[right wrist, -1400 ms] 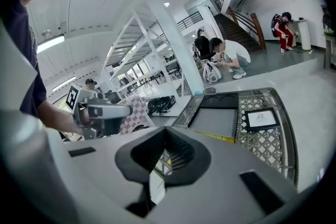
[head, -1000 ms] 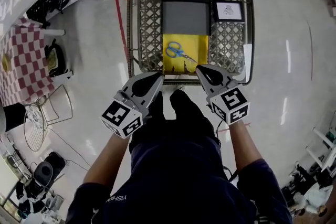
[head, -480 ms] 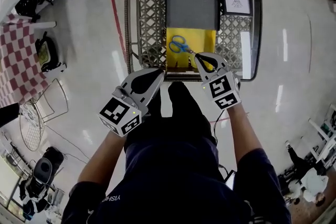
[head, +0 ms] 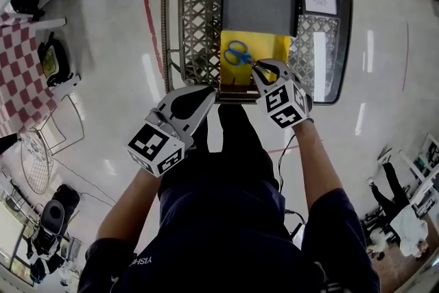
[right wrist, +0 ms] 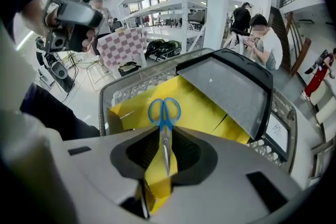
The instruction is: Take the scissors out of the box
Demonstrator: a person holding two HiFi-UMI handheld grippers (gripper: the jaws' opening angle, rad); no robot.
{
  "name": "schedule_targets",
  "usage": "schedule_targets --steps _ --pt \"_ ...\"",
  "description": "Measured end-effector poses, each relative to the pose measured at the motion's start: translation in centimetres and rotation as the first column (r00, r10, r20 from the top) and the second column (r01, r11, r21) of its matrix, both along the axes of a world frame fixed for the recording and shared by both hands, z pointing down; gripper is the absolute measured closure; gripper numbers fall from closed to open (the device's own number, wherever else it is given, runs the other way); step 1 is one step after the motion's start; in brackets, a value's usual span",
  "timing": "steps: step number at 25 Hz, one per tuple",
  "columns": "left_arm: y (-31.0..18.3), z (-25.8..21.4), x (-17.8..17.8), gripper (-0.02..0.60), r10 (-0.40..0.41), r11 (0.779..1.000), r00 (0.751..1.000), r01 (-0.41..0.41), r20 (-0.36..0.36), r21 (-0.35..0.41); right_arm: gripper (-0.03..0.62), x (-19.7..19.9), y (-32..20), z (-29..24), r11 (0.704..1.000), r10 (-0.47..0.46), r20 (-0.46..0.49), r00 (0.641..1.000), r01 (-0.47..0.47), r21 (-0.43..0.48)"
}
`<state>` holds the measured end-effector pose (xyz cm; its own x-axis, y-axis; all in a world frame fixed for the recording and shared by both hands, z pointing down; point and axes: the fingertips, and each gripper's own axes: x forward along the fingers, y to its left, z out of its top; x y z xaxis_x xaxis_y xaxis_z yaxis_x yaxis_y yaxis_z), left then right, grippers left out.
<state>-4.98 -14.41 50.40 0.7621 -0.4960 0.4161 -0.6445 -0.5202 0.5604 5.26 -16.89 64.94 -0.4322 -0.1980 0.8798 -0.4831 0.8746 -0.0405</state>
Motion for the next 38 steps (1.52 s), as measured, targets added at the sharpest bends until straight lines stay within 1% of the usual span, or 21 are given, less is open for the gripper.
schedule_targets --steps 3,6,11,17,22,23,25,29,33,38 --pt "-0.1 0.3 -0.4 0.555 -0.015 1.000 1.000 0.015 -0.007 -0.013 0.479 -0.1 0.1 1.4 0.999 -0.046 -0.052 0.998 0.045 -0.021" --pt "-0.1 0.8 -0.7 0.555 -0.027 0.999 1.000 0.026 -0.010 -0.028 0.467 -0.4 0.2 2.7 0.995 -0.091 -0.095 0.991 0.086 -0.049" --pt "0.2 1.2 -1.0 0.555 -0.030 0.999 0.999 0.029 -0.018 -0.044 0.468 -0.3 0.3 4.2 0.991 -0.119 -0.151 0.981 0.109 -0.077" --pt "0.3 1.6 -1.3 0.555 -0.035 0.998 0.999 0.033 -0.030 -0.056 0.494 -0.2 0.3 5.0 0.989 -0.133 -0.196 0.971 0.117 -0.091" --pt "0.2 1.7 -1.7 0.555 -0.039 0.997 0.999 0.037 -0.031 -0.060 0.495 -0.3 0.3 5.1 0.986 -0.147 -0.209 0.967 0.126 -0.112" --pt "0.3 1.7 -1.8 0.555 -0.040 0.997 0.999 0.038 -0.030 -0.061 0.510 -0.3 0.4 5.1 0.985 -0.153 -0.210 0.966 0.132 -0.115" --pt "0.5 1.7 -1.9 0.555 -0.039 0.997 0.999 0.037 -0.029 -0.064 0.511 -0.4 0.5 5.1 0.984 -0.157 -0.212 0.964 0.135 -0.118" --pt "0.6 1.7 -1.9 0.555 -0.034 0.997 0.999 0.032 -0.028 -0.065 0.516 -0.4 0.5 5.0 0.986 -0.147 -0.215 0.966 0.127 -0.105" --pt "0.6 1.4 -1.9 0.555 -0.031 0.998 0.999 0.029 -0.028 -0.059 0.519 -0.4 0.7 4.9 0.990 -0.123 -0.203 0.971 0.106 -0.092" --pt "0.6 1.2 -1.9 0.555 -0.025 0.998 0.999 0.023 -0.022 -0.056 0.519 -0.5 0.1 3.6 0.996 -0.073 -0.156 0.985 0.063 -0.063"
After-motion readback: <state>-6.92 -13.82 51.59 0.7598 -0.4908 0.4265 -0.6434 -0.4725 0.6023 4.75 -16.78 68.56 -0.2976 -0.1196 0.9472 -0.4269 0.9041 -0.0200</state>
